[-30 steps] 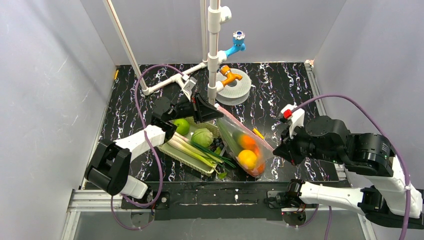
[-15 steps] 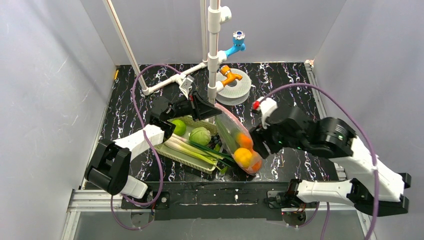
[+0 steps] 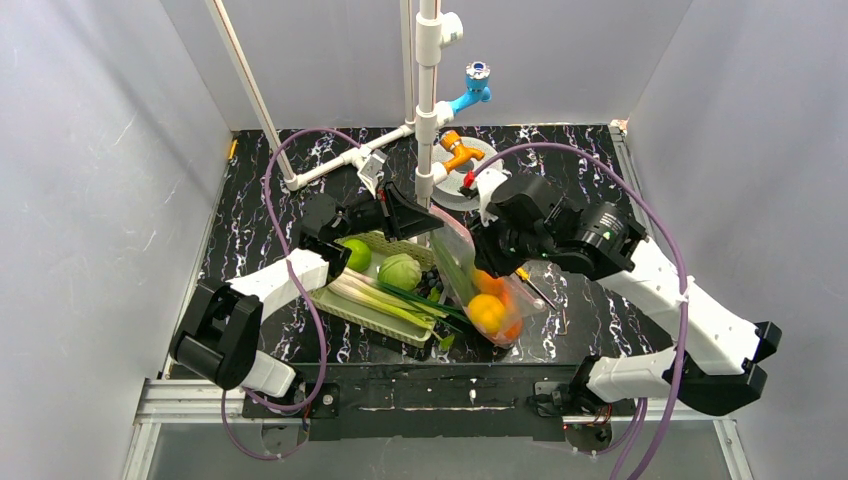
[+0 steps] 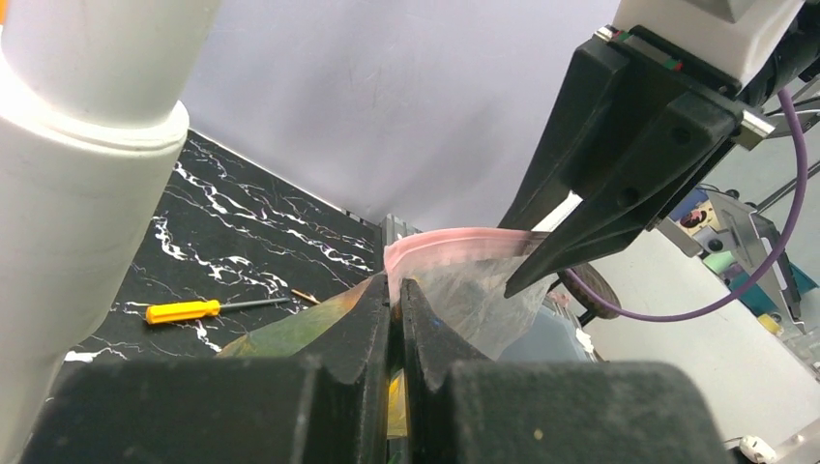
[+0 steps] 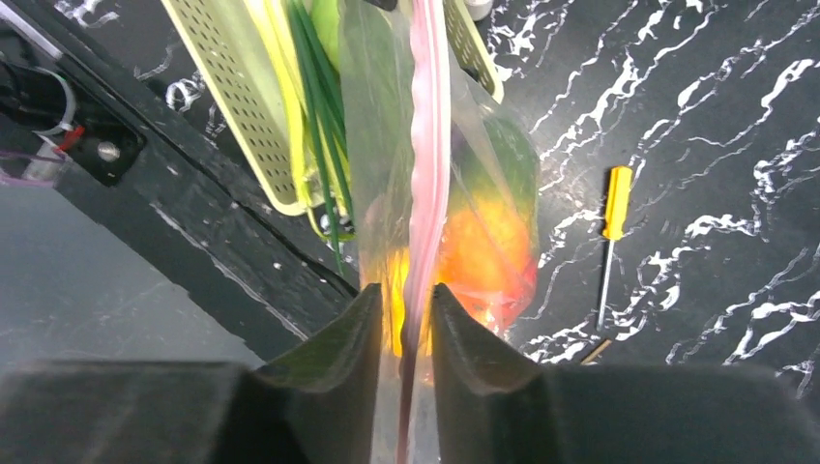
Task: Place the food in the zip-top bag and seal the zipper
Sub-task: Place the zipper food storage bag at the center of the board.
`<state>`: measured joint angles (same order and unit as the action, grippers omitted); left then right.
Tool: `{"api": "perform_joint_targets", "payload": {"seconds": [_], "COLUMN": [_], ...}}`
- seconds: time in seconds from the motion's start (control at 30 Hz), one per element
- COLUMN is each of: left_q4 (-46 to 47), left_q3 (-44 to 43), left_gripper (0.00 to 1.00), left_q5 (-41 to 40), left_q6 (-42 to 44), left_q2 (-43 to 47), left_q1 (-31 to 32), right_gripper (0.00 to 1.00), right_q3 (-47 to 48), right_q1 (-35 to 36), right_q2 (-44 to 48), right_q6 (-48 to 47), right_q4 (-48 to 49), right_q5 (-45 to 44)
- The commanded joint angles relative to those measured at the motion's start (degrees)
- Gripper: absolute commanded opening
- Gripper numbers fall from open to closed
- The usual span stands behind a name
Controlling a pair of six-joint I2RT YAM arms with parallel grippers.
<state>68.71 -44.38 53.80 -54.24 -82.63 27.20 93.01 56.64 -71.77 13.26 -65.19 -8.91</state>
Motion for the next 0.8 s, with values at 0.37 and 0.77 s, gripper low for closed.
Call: {"api": "perform_joint_targets", "payload": {"seconds": [0.37, 0.77], "left_q4": [-5.32, -27.42], "left_q3": [-2.1, -0.94], "left_gripper": [0.67, 0.87], "left_q5": [-1.67, -14.51], "left_q6": [2.39, 22.46], "left_q2": [3.35, 13.91], "left_q1": [-0.39, -0.4], "right_gripper": [0.01, 0.01], "right_q3": [4.55, 22.84], "right_q1": [-3.61, -5.5], "right_q2": [5.78, 6.18], "right_q6": [5.97, 1.78], "right_q4": [2.21, -5.22], "right_q5": [-7.89, -30.71]}}
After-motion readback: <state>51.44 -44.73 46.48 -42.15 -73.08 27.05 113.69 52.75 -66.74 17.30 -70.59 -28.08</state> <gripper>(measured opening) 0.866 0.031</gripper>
